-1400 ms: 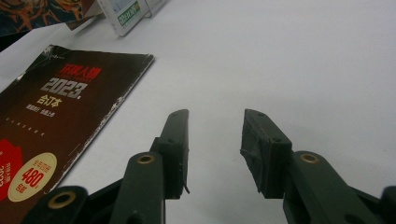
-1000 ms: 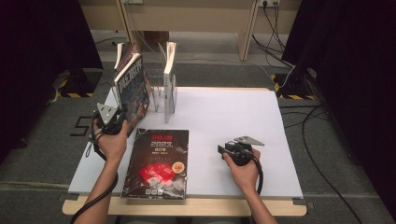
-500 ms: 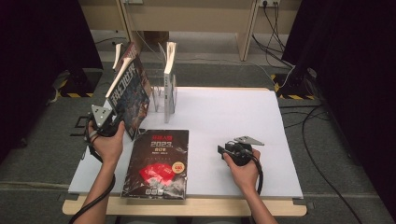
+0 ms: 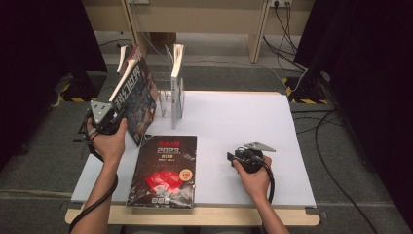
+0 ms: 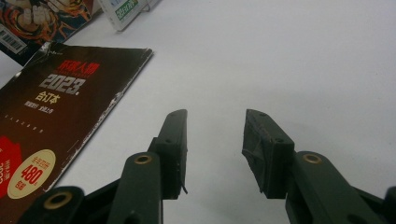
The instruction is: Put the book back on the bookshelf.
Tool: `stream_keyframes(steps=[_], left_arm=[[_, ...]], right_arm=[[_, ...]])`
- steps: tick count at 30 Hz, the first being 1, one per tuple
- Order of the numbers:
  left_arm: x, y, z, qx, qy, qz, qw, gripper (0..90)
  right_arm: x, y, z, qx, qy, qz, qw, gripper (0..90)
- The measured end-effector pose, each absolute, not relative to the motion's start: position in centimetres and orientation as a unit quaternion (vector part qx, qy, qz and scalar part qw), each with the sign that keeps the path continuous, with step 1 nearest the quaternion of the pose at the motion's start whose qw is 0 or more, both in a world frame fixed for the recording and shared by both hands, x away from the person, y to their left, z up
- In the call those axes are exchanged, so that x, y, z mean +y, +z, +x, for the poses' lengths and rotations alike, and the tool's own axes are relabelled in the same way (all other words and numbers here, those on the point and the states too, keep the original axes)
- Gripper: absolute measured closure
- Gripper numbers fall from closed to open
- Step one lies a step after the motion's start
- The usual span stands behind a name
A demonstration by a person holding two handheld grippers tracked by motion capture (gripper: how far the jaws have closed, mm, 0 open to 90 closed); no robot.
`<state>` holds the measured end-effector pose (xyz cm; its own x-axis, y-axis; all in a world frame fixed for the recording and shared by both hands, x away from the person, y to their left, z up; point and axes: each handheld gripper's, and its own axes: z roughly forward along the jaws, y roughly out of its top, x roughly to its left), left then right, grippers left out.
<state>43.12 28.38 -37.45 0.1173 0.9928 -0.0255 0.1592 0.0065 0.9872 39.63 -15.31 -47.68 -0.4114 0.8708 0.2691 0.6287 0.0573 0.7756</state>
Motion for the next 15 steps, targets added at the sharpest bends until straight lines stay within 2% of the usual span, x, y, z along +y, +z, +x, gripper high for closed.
stream_keyframes(steps=[15], left_arm=[[28.3,-36.3,43.6,0.510,0.420,0.569,0.489,77.5]], right_arm=[[-15.4,-47.8,39.7,0.713,0.443,0.526,0.132,59.7]])
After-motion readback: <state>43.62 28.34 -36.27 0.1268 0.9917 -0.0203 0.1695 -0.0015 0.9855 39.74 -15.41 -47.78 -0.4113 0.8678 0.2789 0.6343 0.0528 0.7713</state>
